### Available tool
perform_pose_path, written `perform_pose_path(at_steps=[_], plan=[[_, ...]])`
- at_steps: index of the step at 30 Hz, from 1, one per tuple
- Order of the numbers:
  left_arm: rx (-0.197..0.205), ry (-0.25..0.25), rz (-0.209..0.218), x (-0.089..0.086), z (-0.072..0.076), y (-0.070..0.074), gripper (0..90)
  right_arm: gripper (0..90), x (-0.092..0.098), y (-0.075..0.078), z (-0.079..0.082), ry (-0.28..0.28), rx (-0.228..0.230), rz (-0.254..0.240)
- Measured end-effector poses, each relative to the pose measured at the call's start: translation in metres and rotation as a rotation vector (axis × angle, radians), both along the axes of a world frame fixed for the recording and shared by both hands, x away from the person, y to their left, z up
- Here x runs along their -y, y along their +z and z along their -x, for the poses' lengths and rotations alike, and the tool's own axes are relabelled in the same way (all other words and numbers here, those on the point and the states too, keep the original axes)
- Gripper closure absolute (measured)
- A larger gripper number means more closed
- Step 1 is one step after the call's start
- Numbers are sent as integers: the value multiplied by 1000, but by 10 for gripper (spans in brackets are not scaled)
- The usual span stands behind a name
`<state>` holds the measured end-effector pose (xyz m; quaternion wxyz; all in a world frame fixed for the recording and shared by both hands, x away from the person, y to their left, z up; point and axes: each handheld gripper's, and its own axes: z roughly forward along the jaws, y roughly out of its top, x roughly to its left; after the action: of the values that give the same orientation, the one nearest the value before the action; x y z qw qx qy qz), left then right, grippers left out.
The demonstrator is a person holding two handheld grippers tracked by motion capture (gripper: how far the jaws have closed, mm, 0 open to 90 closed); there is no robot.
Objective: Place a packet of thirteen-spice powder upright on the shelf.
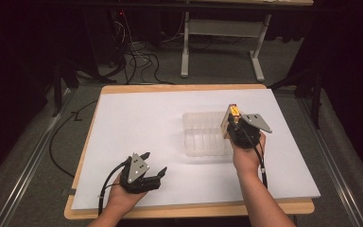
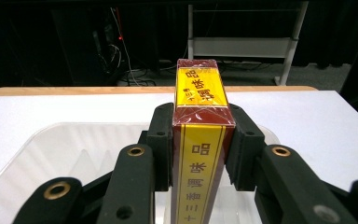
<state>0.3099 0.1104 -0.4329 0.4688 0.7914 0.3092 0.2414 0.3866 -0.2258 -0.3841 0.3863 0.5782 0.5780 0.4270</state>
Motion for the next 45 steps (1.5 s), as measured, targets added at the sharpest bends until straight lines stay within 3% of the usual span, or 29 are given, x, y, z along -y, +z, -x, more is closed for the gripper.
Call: perform_pose_path(at_steps=[23, 33, 38, 41, 45], plan=[[0, -4, -10, 2, 1, -1, 251, 678, -8, -24, -8, -18, -39, 39], [1, -1, -7, 1, 1, -1, 251, 662, -10, -36, -9, 5, -62, 53], [1, -1, -5, 0, 1, -1, 251, 525, -10, -33, -6, 47, -53, 40], [1, -3, -3, 0, 1, -1, 251, 387, -9, -29, -1, 99, -56, 25], [-2, -2, 8, 0, 0, -1, 250, 292, -7, -24, 9, 163, -57, 9]])
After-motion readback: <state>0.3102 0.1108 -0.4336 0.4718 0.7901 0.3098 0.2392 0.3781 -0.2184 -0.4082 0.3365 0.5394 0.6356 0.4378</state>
